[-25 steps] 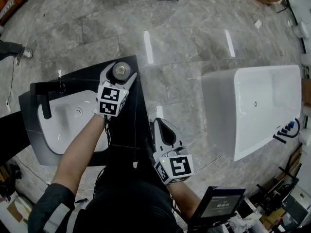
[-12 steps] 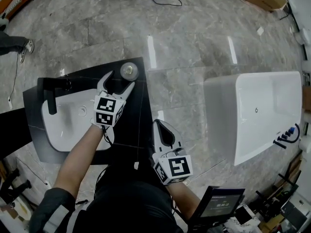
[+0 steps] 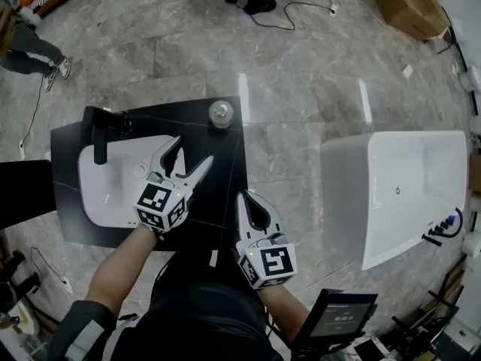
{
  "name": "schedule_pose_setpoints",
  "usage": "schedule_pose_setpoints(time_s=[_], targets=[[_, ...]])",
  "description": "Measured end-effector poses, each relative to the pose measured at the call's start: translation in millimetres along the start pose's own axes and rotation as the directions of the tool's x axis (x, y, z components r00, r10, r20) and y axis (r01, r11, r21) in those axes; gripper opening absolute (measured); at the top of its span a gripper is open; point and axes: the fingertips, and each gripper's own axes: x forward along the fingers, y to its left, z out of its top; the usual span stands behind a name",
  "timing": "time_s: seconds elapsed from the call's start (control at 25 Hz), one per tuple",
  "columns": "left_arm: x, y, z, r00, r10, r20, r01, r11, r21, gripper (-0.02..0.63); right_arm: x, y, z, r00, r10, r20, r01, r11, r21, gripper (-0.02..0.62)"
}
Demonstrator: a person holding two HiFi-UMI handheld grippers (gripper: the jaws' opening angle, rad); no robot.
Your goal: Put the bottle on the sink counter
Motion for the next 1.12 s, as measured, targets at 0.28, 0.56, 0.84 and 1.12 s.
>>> schedule_pose_setpoints(time_s=[0.28,0.56,0.84,1.12], targets=[[-53,-35,22,0.994,-0.052,0.099,0.054,0.998,-0.019,0.218,-15,27,6,0.999,0.031,0.022,-0.031,0.999,-0.035,-0.005],[-105,-64,57,0.976,-0.095,0.194,0.105,0.993,-0.045,0.141,-27,56,18,0.996,0.068,0.053,-0.065,0.996,-0.066,-0.005],[-147,-87,60,0.974,-0.113,0.194,0.128,0.990,-0.066,0.092,-47,82,44,0.989,0.108,0.099,-0.099,0.991,-0.085,-0.005],[-179,-91,63,0.975,-0.100,0.196,0.125,0.985,-0.119,0.083,-64,98,63,0.981,0.136,0.137,-0.122,0.987,-0.107,-0.005]])
